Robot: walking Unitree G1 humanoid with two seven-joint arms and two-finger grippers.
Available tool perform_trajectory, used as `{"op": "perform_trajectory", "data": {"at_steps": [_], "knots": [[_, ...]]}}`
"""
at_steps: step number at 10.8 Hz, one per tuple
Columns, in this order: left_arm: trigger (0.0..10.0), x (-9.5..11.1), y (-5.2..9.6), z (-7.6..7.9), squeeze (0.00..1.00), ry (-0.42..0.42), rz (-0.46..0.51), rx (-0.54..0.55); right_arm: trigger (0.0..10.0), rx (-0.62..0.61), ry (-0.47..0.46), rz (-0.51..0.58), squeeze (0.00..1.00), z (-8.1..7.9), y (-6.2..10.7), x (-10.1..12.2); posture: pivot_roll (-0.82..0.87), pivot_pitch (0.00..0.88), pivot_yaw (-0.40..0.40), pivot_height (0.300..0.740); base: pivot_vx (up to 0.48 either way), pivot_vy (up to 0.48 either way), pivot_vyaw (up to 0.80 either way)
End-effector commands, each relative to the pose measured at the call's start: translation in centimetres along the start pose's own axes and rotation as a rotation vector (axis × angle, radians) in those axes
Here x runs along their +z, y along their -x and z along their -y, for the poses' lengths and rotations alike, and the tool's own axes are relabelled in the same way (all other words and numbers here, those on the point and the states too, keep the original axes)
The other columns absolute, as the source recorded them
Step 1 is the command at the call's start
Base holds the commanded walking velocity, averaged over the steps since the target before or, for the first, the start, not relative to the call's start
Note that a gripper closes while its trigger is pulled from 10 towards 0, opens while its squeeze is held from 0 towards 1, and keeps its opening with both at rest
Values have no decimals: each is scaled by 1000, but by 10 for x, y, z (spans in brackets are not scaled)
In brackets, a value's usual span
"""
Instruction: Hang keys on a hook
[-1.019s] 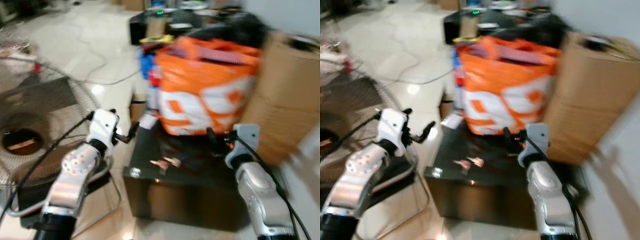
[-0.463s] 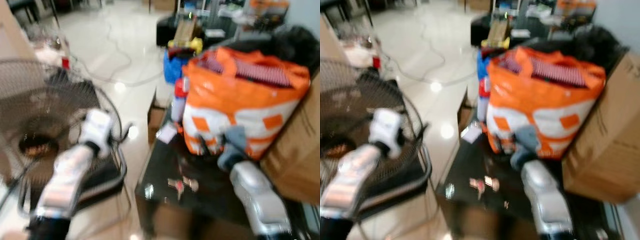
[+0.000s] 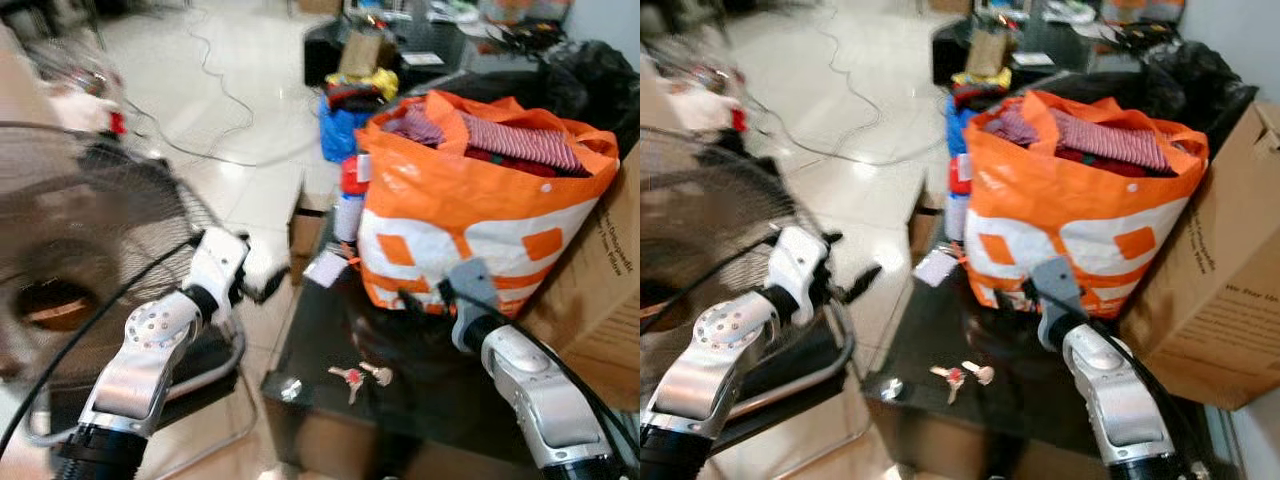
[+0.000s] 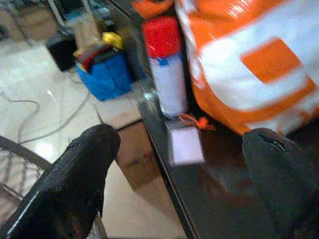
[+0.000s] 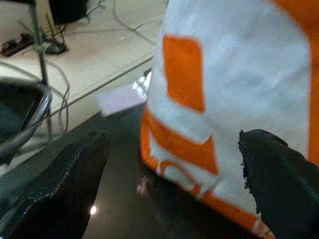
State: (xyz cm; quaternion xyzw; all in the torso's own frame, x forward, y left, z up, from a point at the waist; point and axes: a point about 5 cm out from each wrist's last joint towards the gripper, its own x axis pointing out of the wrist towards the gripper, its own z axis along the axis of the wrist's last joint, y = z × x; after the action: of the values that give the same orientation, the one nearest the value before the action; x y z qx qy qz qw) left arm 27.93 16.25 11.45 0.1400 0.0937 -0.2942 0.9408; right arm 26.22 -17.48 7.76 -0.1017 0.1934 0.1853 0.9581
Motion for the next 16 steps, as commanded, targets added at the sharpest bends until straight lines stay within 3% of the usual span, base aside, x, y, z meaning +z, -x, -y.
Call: {"op": "perform_trajectory", "data": {"at_steps": [1,4,5,6,7,8,11,12,13,14,16], "knots": [[10000,-3,-1,3,0,1,-30,-58,10000,20,21,-61,1000,2,1,-6,-22,0,14,740,0,0,0],[10000,-26,5,15,0,26,-158,-213,10000,150,40,-152,1000,-11,2,-21,-53,0,-6,740,0,0,0],[10000,-38,8,18,0,53,-197,-238,10000,195,52,-174,0,-21,-7,-32,-59,0,-3,740,0,0,0],[10000,-44,9,33,0,59,-241,-344,10000,242,84,-220,0,-27,-13,-40,-30,0,-32,740,0,0,0],[10000,-43,7,38,0,57,-241,-387,10000,255,91,-224,0,-27,-15,-40,-30,0,-32,740,0,0,0],[10000,-52,7,47,0,45,-271,-428,10000,289,96,-262,0,-40,-25,-53,-93,0,-11,740,0,0,0],[10000,-62,17,59,0,40,-309,-494,10000,368,125,-272,0,-61,-34,-68,-102,0,-6,740,0,0,0],[10000,-66,26,60,0,48,-324,-494,5882,389,109,-257,0,-70,-38,-70,-88,0,-11,740,0,0,0],[10000,-67,29,59,0,48,-328,-493,4784,396,97,-256,0,-73,-38,-71,-84,0,-13,740,0,0,0],[10000,-67,33,59,0,47,-334,-489,1059,366,49,-246,0,-79,-42,-73,-74,0,-15,740,0,0,0],[10000,-66,35,60,0,45,-338,-491,0,259,-23,-239,0,-79,-49,-73,-69,0,-15,740,0,0,0]]}}
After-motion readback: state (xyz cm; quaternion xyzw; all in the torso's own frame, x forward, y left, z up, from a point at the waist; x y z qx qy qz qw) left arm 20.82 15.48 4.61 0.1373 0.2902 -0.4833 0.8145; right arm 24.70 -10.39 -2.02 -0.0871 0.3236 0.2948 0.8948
